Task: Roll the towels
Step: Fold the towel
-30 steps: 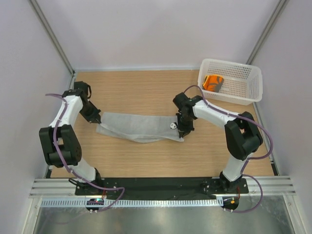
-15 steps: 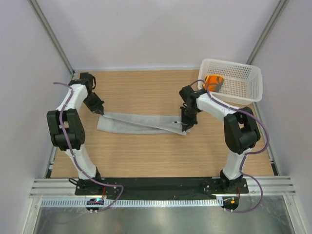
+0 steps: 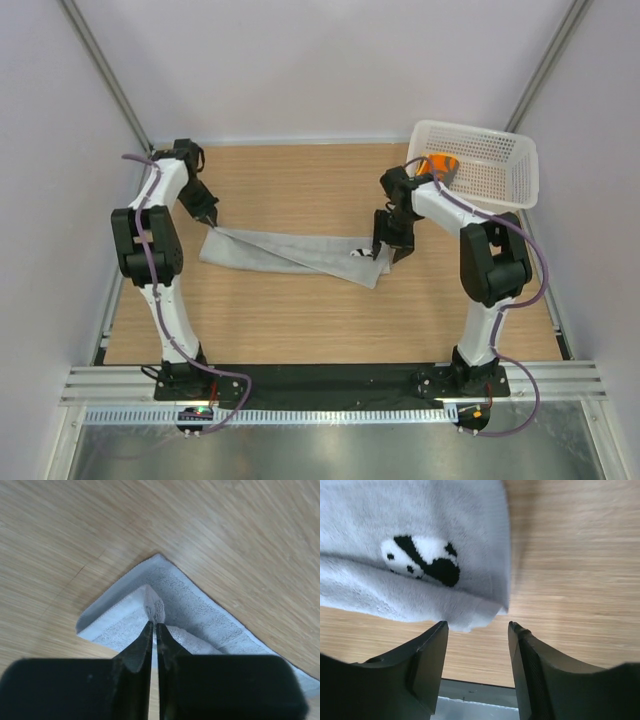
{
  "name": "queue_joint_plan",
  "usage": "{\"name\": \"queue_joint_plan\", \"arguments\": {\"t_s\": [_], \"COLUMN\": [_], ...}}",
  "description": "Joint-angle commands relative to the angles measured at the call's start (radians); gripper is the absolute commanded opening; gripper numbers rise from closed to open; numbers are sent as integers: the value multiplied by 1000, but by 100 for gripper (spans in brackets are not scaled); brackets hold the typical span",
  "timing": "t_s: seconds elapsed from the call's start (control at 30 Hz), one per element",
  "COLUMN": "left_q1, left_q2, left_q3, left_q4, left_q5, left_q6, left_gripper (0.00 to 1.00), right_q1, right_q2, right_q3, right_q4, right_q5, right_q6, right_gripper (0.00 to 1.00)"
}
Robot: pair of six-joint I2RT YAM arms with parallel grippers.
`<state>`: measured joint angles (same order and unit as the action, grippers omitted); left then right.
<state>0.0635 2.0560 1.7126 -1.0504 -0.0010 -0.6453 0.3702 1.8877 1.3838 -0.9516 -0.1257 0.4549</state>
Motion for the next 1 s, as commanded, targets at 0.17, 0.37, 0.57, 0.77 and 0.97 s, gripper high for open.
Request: {"name": "queue_joint_plan", "arguments": {"t_s": [0.17,0.37,0.57,0.77,0.97], "left_q1": [-4,-11,-22,-24,-24], "left_q2": [148,17,-273,-389,-332], "left_q3": [263,129,-239,-478,-487], "left_q4": [-126,-77,76,208,227], "left_q5": [21,-23,-79,-67,-51], "left_q6": [53,58,10,-28,-40], "left_gripper": [32,61,58,57,53], "right_q1": [-97,-74,12,87,116], "right_q2": [11,-143,-404,-429,-374], "right_q3": [142,-35,-319,-428,-446], "right_q4": [-52,-4,183,346,412], "right_q5": [4,60,11,-32,-11], "right_q6": [-28,-16,67,120,149], "right_gripper": [60,62,60,60,59]}}
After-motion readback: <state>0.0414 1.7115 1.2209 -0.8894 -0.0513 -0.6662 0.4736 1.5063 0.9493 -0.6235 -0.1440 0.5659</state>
